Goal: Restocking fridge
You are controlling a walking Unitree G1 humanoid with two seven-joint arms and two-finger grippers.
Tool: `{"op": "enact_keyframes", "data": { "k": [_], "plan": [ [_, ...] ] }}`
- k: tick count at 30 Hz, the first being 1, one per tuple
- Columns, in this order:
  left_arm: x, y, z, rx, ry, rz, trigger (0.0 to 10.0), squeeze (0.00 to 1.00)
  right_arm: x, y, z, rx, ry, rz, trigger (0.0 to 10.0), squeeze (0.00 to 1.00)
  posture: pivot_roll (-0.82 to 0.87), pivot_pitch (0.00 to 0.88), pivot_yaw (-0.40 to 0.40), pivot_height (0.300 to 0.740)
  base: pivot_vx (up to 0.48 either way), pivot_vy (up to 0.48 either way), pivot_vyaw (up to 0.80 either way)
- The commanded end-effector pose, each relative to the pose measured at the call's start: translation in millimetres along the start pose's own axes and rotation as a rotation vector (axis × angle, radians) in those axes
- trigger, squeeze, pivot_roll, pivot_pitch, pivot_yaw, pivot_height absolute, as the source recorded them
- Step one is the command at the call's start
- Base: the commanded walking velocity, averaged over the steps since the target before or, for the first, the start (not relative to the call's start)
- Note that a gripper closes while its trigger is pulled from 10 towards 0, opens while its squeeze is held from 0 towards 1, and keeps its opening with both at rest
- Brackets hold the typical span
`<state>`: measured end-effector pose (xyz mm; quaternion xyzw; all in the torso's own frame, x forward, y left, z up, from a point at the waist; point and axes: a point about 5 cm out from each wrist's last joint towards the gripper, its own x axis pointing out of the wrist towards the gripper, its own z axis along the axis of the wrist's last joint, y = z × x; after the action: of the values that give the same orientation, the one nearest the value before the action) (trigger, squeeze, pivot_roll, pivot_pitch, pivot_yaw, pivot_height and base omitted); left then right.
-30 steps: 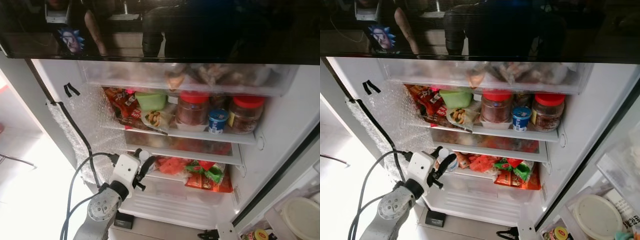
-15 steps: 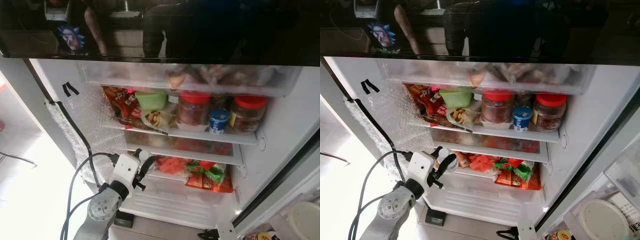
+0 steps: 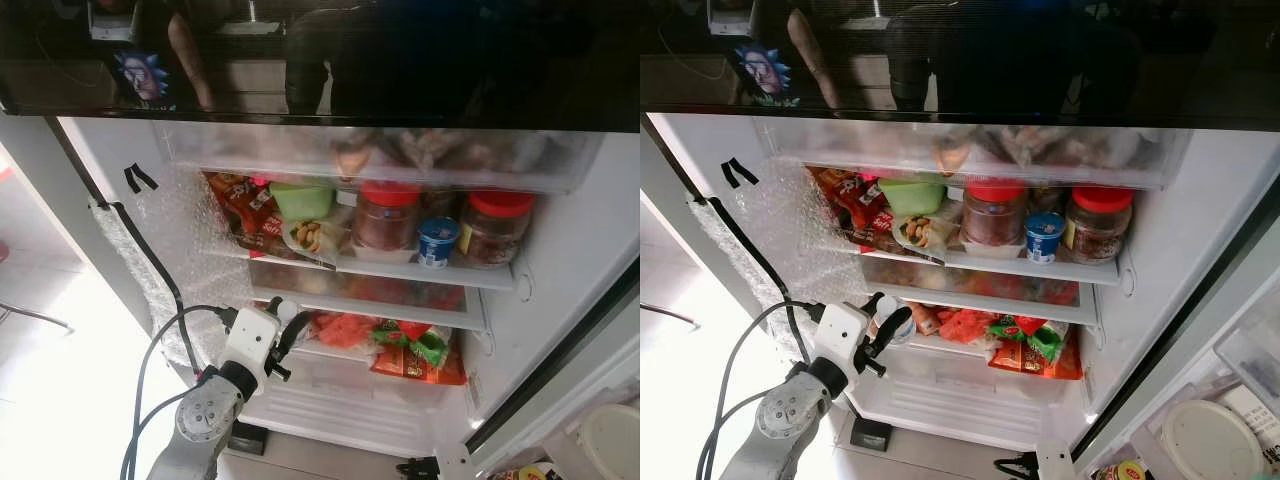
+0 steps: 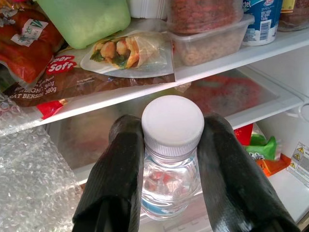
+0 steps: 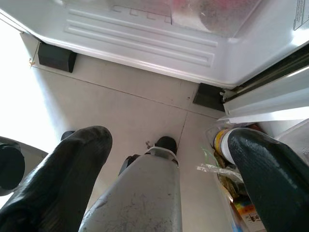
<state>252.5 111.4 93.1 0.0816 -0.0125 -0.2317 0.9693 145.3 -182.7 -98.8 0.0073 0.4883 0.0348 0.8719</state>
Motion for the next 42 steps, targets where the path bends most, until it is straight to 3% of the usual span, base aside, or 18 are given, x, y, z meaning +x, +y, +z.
{"op": "enact_keyframes", "data": {
  "k": [1,7,29,42],
  "plan": [
    [1.0,4.1,6.4,0.004,-0.024,0.018,10.0,0.00,-0.2,1.8,-2.1,0.013,0.002,0.006,10.0,0.00,0.00,0.000,0.042,0.740,0.000,0.000,-0.44],
    [1.0,3.5,6.4,0.003,-0.025,0.018,10.0,0.00,-0.3,1.8,-2.5,0.012,0.003,0.009,10.0,0.00,-0.01,0.000,0.041,0.740,0.000,0.000,-0.54],
    [1.2,4.2,6.4,0.005,-0.026,0.030,10.0,0.00,-0.4,0.7,-2.0,-0.040,0.006,0.001,10.0,0.00,-0.01,0.004,0.041,0.740,0.000,0.000,0.00],
    [1.5,3.3,6.2,0.005,-0.027,0.042,10.0,0.00,-0.7,0.1,-2.1,-0.072,0.009,0.018,10.0,0.00,0.00,0.009,0.035,0.652,0.000,0.000,0.00]
  ]
}}
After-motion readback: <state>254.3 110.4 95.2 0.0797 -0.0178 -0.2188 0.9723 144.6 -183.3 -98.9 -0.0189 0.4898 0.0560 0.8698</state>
